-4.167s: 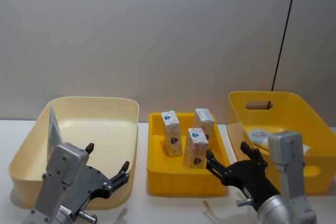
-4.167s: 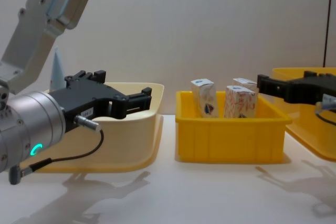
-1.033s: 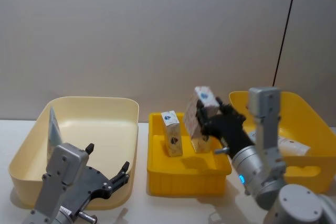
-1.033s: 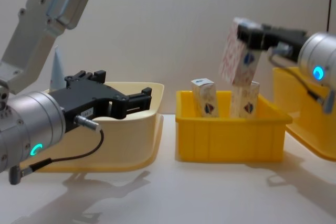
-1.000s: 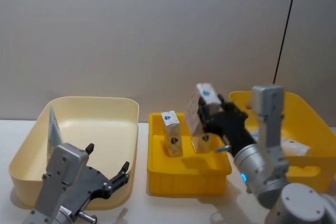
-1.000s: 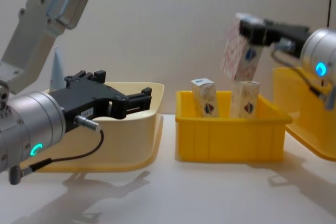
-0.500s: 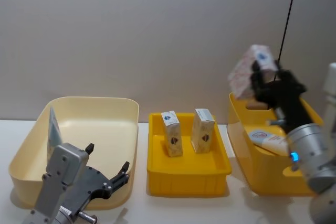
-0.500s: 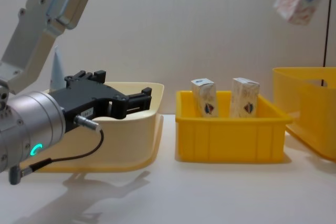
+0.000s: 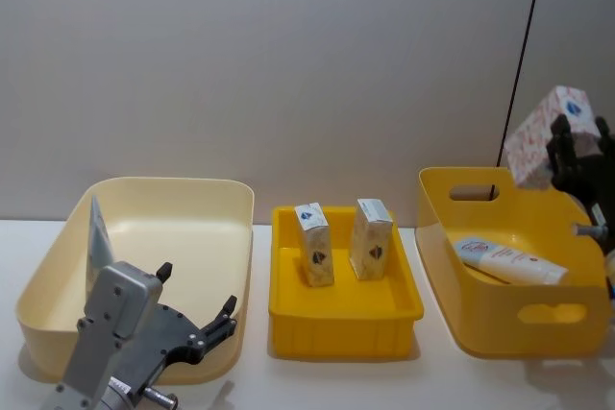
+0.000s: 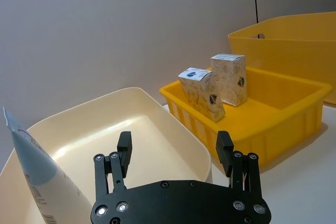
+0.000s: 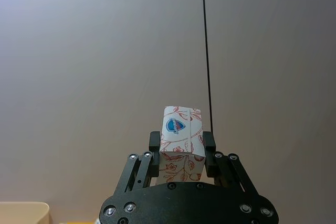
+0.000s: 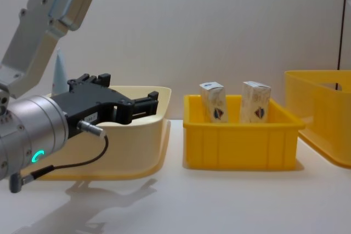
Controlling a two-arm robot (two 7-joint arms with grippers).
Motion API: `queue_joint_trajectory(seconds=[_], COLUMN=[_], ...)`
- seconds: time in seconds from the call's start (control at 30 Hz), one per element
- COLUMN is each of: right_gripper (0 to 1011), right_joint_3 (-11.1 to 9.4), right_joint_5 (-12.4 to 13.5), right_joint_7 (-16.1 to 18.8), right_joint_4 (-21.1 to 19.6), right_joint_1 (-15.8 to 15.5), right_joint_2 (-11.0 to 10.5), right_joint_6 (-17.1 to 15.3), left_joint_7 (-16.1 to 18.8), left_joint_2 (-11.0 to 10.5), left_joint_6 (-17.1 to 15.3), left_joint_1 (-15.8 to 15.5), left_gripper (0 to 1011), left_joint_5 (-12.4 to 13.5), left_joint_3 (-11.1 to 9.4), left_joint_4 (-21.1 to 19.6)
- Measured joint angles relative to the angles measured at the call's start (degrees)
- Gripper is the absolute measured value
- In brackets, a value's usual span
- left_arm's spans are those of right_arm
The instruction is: Bimanual collaborative sorting of washing and personal care products
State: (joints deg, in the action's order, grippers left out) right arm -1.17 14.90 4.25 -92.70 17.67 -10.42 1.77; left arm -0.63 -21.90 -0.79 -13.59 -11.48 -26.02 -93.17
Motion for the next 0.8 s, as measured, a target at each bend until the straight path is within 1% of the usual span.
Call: queue_joint_trajectory(seconds=[0.17, 0.2, 0.37, 0.53, 0.63, 0.8], right_gripper=[459, 459, 459, 460, 459, 459], right_joint_3=[-0.66, -0.66, -0.54, 0.04, 0.75, 1.67], right_joint_5=[-0.64, -0.64, -1.53, -2.54, -3.68, -5.01], right_joint_7=[-0.26, -0.26, -0.42, -0.71, -1.22, -1.92], right_joint_4=[-0.42, -0.42, -0.1, 0.79, 1.82, 3.35], right_joint_1=[-1.1, -1.1, -1.56, -1.57, -1.29, -0.8], right_joint_2=[-0.79, -0.79, -1.3, -1.56, -1.67, -1.63], right_joint_6=[-2.9, -2.9, -5.78, -8.26, -10.73, -13.28], left_joint_7=[0.0, 0.0, 0.0, 0.0, 0.0, 0.0], left_joint_2=[0.0, 0.0, 0.0, 0.0, 0.0, 0.0], left_joint_6=[0.0, 0.0, 0.0, 0.0, 0.0, 0.0], left_joint_1=[0.0, 0.0, 0.0, 0.0, 0.0, 0.0], left_gripper=[1000, 1000, 1000, 1000, 1000, 1000], left_joint_5=[0.0, 0.0, 0.0, 0.0, 0.01, 0.0], left_joint_3=[0.0, 0.0, 0.0, 0.0, 0.0, 0.0], left_joint_4=[0.0, 0.0, 0.0, 0.0, 0.0, 0.0])
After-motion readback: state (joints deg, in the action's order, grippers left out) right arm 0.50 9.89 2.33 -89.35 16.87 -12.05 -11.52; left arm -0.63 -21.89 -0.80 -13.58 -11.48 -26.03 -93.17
